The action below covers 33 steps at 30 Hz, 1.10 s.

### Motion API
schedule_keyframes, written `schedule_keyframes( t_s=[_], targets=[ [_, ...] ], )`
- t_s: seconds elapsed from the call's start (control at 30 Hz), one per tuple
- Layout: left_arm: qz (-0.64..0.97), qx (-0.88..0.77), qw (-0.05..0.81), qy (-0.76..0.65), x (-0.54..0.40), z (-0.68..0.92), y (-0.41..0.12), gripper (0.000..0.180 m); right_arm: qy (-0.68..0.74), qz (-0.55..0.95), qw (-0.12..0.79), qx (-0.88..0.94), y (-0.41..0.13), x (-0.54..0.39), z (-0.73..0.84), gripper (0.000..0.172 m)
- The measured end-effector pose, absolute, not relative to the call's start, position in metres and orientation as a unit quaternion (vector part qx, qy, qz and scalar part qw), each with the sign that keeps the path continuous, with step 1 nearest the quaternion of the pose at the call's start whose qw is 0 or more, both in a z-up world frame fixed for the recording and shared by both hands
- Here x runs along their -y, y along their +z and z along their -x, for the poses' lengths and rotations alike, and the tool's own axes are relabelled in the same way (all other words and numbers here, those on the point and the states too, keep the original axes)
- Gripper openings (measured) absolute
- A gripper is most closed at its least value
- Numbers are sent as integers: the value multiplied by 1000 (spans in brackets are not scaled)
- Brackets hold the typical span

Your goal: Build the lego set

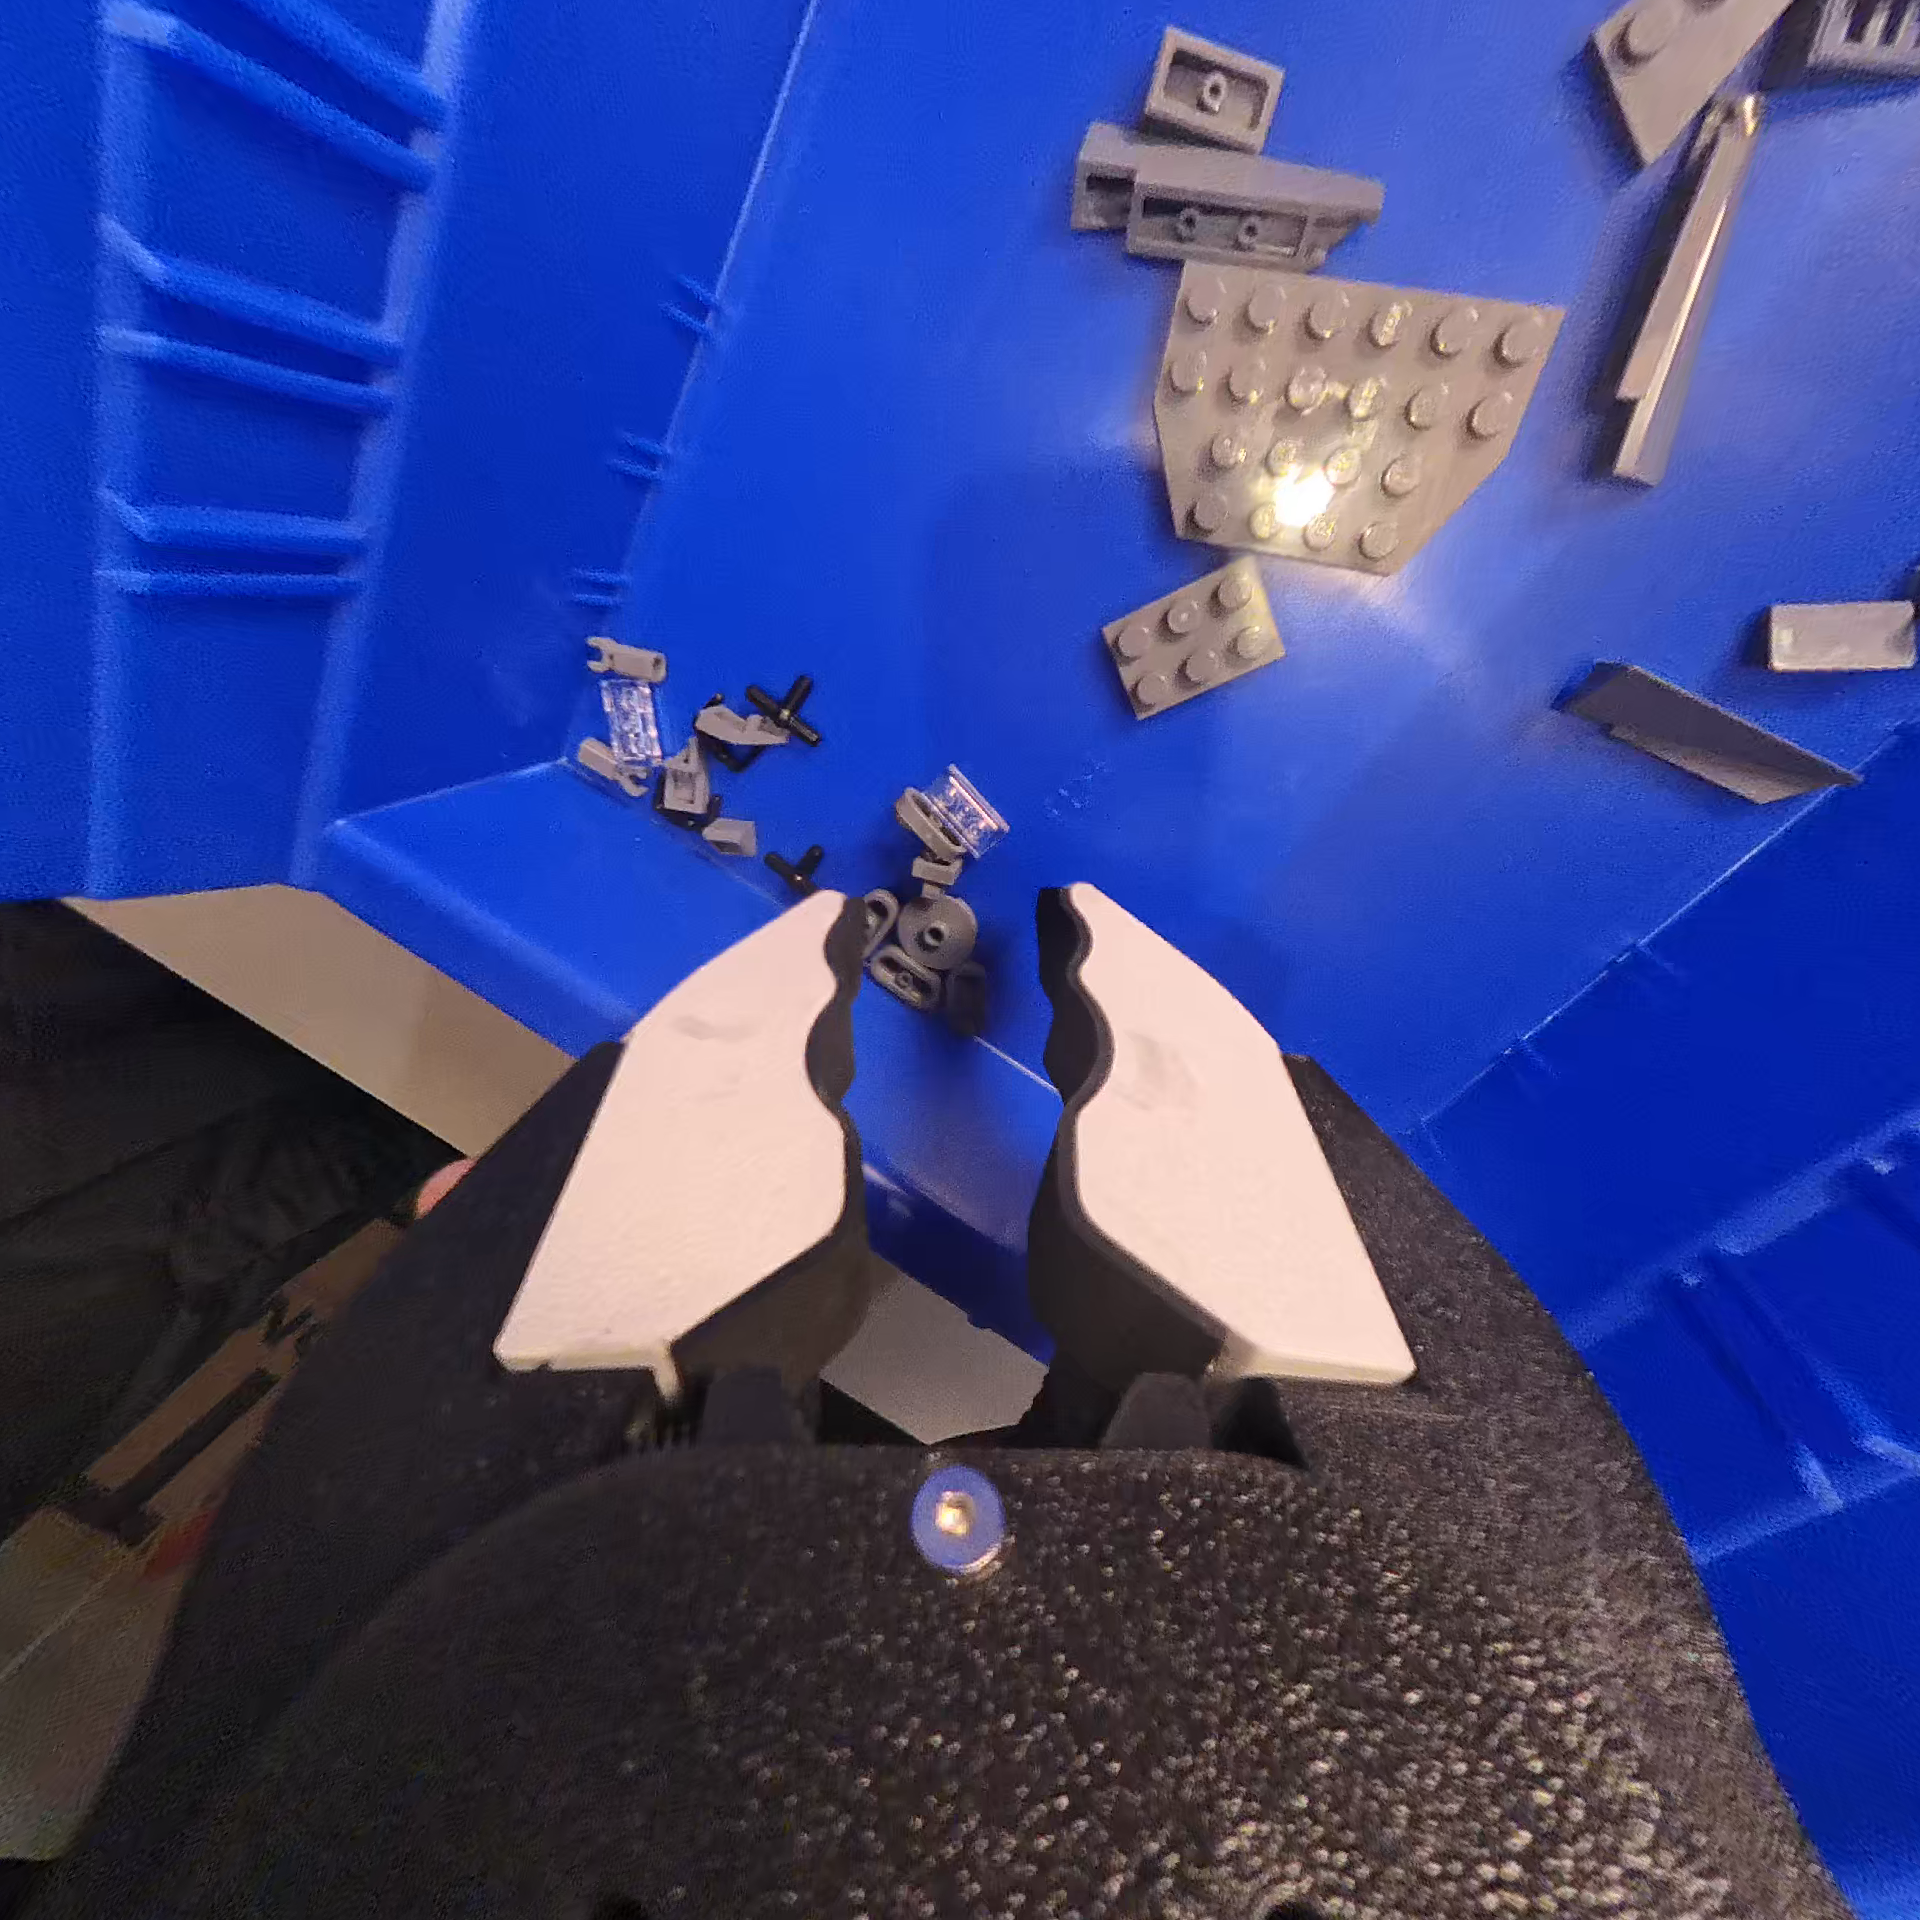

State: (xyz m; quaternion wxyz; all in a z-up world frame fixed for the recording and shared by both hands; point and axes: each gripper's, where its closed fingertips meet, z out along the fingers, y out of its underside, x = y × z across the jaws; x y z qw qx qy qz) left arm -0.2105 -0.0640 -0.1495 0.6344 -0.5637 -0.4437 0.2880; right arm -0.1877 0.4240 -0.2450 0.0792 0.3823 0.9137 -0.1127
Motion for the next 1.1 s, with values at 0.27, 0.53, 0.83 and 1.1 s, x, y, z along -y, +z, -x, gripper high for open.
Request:
schedule_keyframes(
  t_s=[0.27,0.53,0.83,1.1],
  targets=[
    [564,446,634,283,64,211,-151,59,-75,-375,109,-918,-249,-421,187,33],
    [564,444,635,285,64,211,-150,59,-18,-366,128,-921,-254,-424,188,27],
    [562,440,640,284,63,210,-148,59,20,-338,131,-932,-255,-422,186,9],
    [558,442,643,283,65,210,-148,59,-78,-326,89,-938,-200,-406,191,9]
  ],
)
